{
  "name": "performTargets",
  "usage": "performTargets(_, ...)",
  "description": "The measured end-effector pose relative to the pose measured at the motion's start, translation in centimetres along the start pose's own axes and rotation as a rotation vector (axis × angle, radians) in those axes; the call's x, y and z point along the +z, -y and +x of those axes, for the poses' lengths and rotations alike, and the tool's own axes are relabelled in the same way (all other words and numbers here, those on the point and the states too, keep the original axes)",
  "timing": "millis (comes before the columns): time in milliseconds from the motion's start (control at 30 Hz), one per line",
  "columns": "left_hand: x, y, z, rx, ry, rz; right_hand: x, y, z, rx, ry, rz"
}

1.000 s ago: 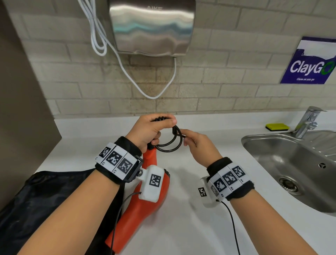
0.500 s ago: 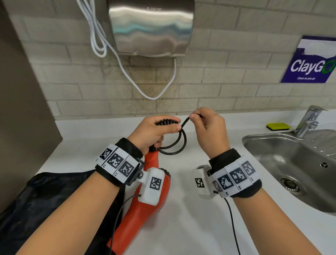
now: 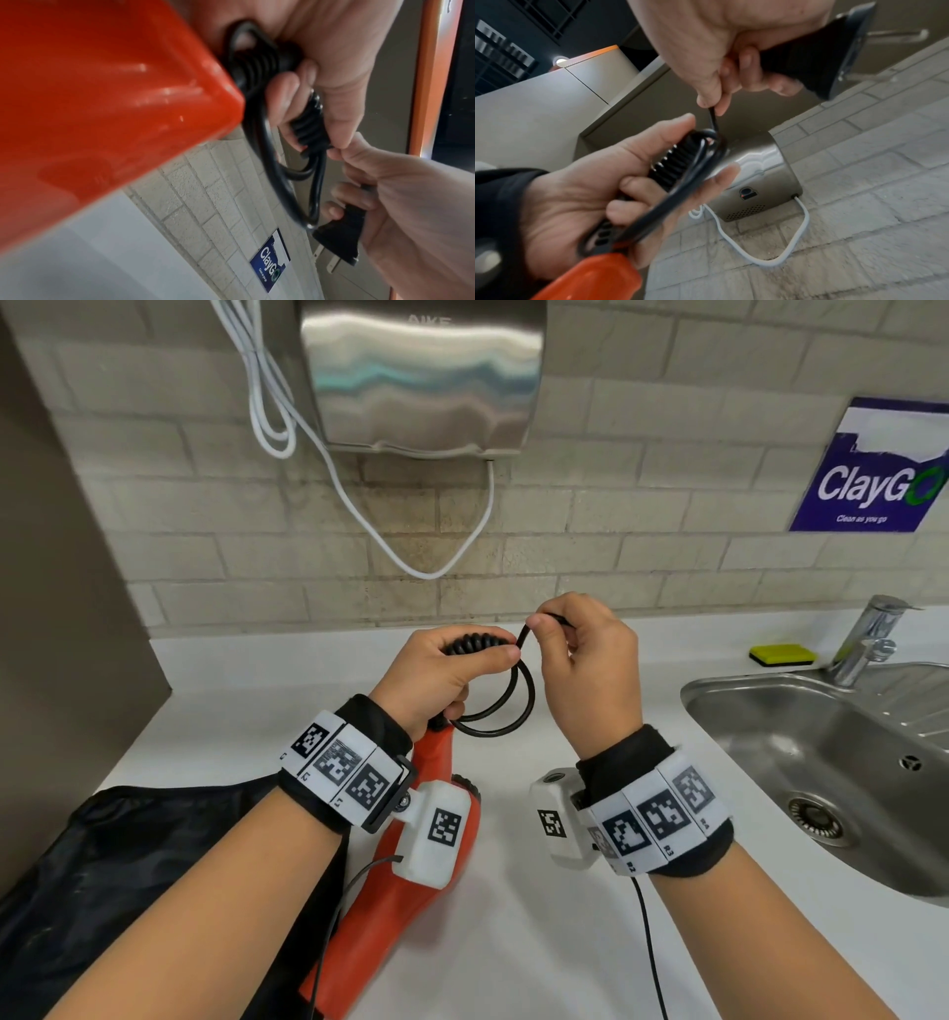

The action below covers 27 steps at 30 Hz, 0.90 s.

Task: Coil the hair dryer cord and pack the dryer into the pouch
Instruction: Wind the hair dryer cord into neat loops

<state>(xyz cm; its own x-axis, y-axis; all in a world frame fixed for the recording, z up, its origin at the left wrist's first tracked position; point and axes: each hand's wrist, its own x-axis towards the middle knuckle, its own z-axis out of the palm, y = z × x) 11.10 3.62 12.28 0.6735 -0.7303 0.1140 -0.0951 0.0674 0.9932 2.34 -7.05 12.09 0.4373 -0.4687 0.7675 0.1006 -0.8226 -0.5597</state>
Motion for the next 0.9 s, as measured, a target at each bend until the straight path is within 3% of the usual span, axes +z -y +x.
performTargets(467, -0.1, -0.5, -0.2, -0.075, 0.067, 0.022, -0.1, 0.9, -0.5, -0.055, 0.04, 0.098)
performTargets(633, -1.0, -0.4, 0.3, -0.091, -0.1, -0.04, -1.1, -0.4, -0.5, 0.062, 0.264, 0.018)
performTargets(767, -1.6, -0.4, 0.4, -0.101, -0.135, -0.06, -1.8, -1.6, -0.3, 0.117, 0.486, -0.165)
performTargets(900, -1.7, -0.3, 0.4, -0.113, -0.144, -0.066, -2.8, -1.0, 0.3, 0.188, 0.52, -0.039)
